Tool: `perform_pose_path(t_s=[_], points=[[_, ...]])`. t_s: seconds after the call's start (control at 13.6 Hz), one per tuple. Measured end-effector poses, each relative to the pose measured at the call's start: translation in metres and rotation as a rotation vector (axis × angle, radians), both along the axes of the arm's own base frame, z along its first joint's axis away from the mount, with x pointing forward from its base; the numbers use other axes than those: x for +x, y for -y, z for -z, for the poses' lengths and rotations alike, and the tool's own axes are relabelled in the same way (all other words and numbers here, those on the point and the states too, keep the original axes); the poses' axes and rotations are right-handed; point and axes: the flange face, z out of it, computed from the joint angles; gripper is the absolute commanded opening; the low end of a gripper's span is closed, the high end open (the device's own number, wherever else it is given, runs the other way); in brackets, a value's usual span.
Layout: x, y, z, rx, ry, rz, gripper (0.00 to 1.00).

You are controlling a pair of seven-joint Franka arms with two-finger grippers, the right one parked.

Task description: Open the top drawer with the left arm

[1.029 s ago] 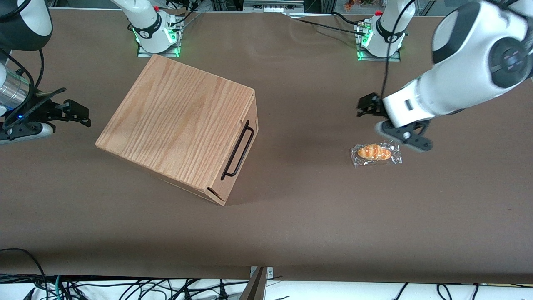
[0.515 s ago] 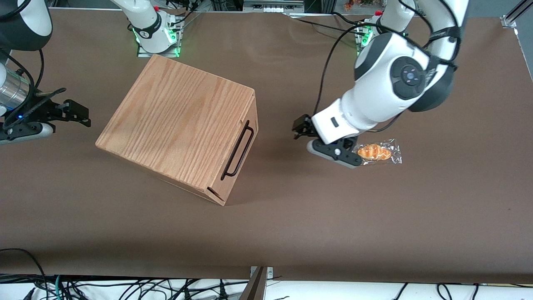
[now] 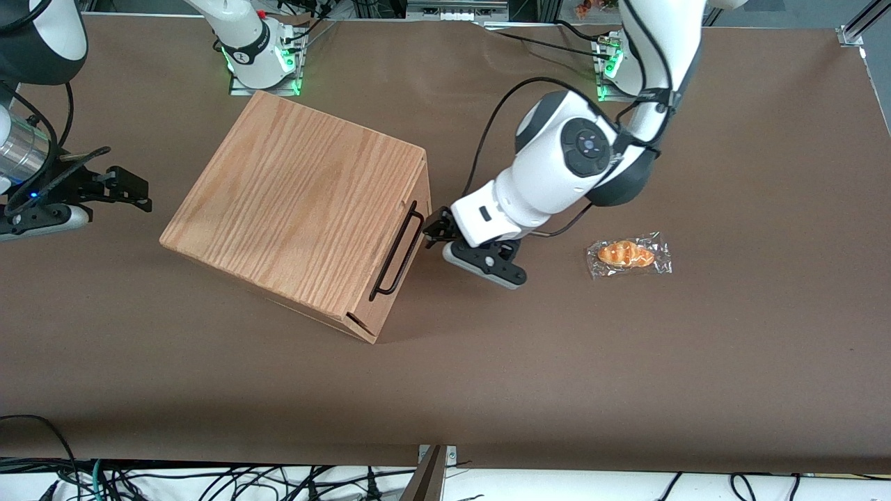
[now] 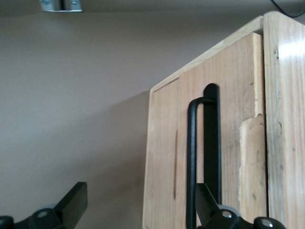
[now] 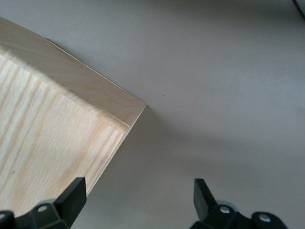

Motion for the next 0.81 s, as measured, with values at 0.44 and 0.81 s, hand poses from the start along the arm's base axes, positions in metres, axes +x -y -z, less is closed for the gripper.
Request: perform_pose_path(t_s=[0.44, 0.81], points=[[-0.007, 0.029, 0.034, -0.011, 0.035, 0.005, 1.0], [-0.011, 0.036, 0.051, 0.001, 0.017, 0.015, 1.0]])
